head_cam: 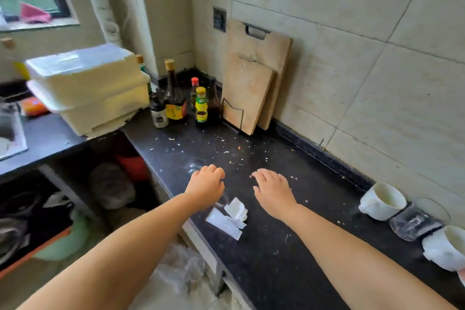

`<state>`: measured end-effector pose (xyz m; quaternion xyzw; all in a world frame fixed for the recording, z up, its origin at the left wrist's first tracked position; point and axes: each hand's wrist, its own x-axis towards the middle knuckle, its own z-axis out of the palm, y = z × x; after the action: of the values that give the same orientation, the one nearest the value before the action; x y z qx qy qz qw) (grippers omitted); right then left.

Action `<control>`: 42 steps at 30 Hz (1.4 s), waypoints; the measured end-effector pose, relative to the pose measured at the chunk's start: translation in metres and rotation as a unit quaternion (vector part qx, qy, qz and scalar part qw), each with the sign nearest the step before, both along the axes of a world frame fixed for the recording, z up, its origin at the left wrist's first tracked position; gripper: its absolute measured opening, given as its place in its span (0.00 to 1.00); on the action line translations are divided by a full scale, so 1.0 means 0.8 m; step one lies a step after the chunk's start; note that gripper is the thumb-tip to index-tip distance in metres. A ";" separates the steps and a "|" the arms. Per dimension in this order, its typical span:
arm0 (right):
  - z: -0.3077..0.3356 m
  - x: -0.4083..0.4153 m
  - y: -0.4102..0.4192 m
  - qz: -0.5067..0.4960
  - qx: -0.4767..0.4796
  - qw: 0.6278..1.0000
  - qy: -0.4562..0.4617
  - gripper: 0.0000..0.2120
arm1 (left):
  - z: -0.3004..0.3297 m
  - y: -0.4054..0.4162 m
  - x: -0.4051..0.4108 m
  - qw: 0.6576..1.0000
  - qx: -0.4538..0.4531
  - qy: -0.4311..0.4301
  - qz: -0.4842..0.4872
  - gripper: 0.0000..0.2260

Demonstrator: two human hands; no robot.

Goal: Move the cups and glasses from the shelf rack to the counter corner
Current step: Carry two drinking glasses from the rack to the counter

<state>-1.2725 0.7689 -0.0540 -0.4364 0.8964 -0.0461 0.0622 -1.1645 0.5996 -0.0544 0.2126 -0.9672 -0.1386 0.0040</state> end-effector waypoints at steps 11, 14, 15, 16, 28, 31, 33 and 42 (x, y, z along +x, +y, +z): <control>0.012 0.290 -0.205 0.202 -0.051 0.978 0.007 0.21 | 0.023 -0.145 0.370 0.983 -0.052 -0.009 0.177 0.14; 0.019 0.375 -0.260 0.259 -0.061 0.964 0.000 0.21 | 0.033 -0.169 0.464 0.971 -0.056 0.002 0.234 0.14; 0.021 0.399 -0.275 0.276 -0.057 0.960 0.001 0.21 | 0.035 -0.175 0.490 0.966 -0.056 0.004 0.251 0.14; 0.023 0.424 -0.291 0.295 -0.054 0.954 0.004 0.21 | 0.037 -0.182 0.517 0.961 -0.056 0.004 0.271 0.15; 0.033 0.647 -0.466 0.497 -0.039 0.867 -0.001 0.21 | 0.025 -0.265 0.742 0.876 -0.033 0.018 0.481 0.13; 0.035 0.680 -0.523 0.528 -0.045 0.848 0.003 0.20 | 0.031 -0.301 0.775 0.857 -0.037 0.031 0.513 0.12; 0.039 0.704 -0.563 0.546 -0.049 0.836 0.004 0.20 | 0.035 -0.327 0.799 0.838 -0.031 0.038 0.544 0.12; 0.043 0.822 -0.705 0.625 -0.015 0.780 -0.010 0.21 | 0.041 -0.413 0.915 0.769 -0.035 0.029 0.637 0.10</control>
<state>-0.6151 0.2051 -0.0192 -0.9015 0.4251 -0.0145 0.0796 -0.4321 0.2696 -0.0216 0.7760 -0.6132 -0.0760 0.1266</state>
